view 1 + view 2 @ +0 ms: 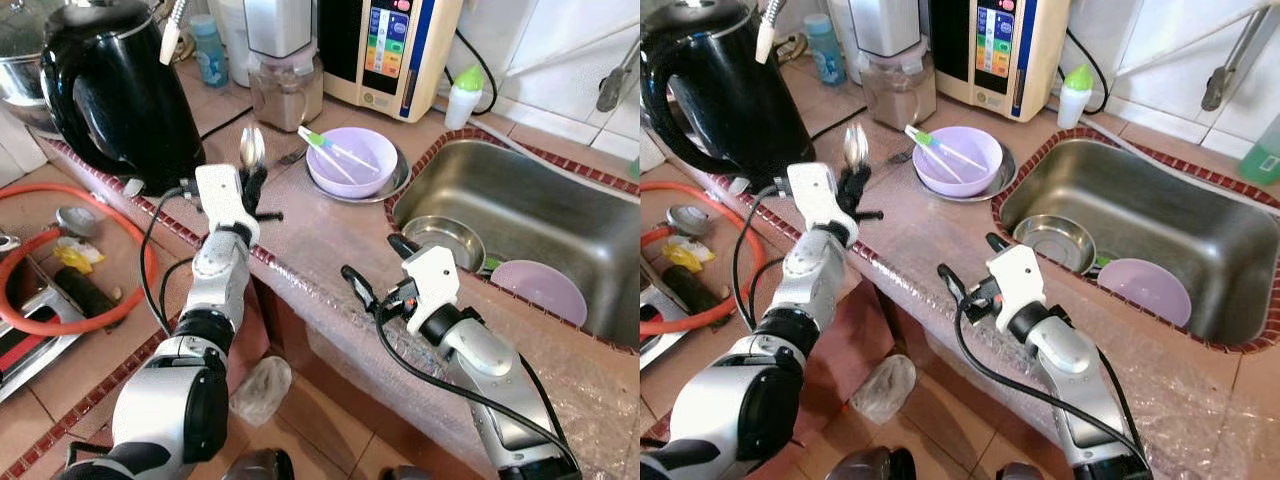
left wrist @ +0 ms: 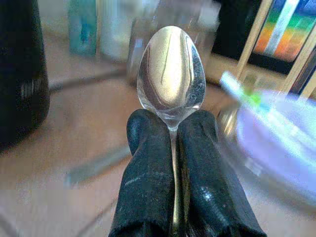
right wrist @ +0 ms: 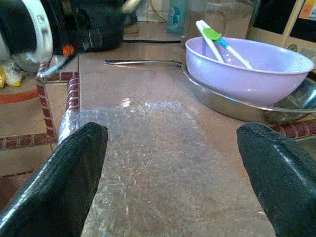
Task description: Kitchen organization
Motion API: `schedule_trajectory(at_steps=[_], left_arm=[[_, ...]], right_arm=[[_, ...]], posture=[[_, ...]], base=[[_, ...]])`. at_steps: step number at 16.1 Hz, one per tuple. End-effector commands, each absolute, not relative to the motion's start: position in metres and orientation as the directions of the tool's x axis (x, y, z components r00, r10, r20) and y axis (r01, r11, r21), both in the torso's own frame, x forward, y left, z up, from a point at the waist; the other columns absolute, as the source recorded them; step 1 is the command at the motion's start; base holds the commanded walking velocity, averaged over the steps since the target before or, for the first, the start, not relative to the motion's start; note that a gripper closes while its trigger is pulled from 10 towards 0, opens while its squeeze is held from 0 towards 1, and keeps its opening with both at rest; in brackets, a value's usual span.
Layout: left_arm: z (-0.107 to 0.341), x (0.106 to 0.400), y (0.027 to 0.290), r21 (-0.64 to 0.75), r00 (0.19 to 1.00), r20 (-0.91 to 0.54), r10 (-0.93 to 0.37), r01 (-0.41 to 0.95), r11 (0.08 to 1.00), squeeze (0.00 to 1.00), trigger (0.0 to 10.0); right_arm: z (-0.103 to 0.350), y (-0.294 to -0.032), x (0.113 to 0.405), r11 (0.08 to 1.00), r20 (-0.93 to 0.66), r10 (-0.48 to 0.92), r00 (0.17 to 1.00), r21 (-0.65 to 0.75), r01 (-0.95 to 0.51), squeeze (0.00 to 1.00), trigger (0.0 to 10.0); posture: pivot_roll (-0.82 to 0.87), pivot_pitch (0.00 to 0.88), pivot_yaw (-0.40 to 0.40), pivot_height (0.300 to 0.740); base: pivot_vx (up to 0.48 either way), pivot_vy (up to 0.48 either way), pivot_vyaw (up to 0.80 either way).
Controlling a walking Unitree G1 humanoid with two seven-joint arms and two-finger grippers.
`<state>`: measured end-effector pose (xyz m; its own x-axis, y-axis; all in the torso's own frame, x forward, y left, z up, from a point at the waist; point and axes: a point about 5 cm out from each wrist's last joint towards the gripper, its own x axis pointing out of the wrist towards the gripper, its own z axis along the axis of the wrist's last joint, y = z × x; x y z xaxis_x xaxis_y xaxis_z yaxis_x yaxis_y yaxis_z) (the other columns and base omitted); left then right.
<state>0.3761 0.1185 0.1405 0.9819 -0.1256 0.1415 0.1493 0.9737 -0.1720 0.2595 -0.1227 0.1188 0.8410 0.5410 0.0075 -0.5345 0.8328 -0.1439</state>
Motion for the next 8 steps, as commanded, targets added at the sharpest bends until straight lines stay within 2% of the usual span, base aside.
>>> schedule_trajectory(at_steps=[1, 4, 8], left_arm=[[0.16, 0.38, 0.113, -0.132, 0.961, 0.222, -0.163, 0.195, 0.972, 0.0, 0.0], [0.182, 0.373, 0.087, 0.001, 0.874, 0.362, -0.325, 0.349, 0.937, 0.0, 0.0], [0.176, 0.356, 0.066, 0.122, 0.786, 0.377, -0.49, 0.482, 0.868, 0.0, 0.0]], right_arm=[[0.121, -0.124, 0.262, 0.839, 0.021, 0.532, 0.847, -0.147, -0.524, 0.0, 10.0], [0.134, -0.128, 0.272, 0.887, 0.092, 0.46, 0.883, -0.099, -0.452, 0.0, 10.0], [0.155, -0.14, 0.287, 0.933, 0.176, 0.337, 0.925, 0.069, -0.353, 0.0, 10.0]], posture=[[-0.14, 0.006, 0.046, 0.74], [-0.13, 0.008, 0.053, 0.74], [-0.13, 0.011, 0.056, 0.74]], base=[[0.0, 0.0, 0.0], [0.0, 0.0, 0.0], [0.0, 0.0, 0.0]])
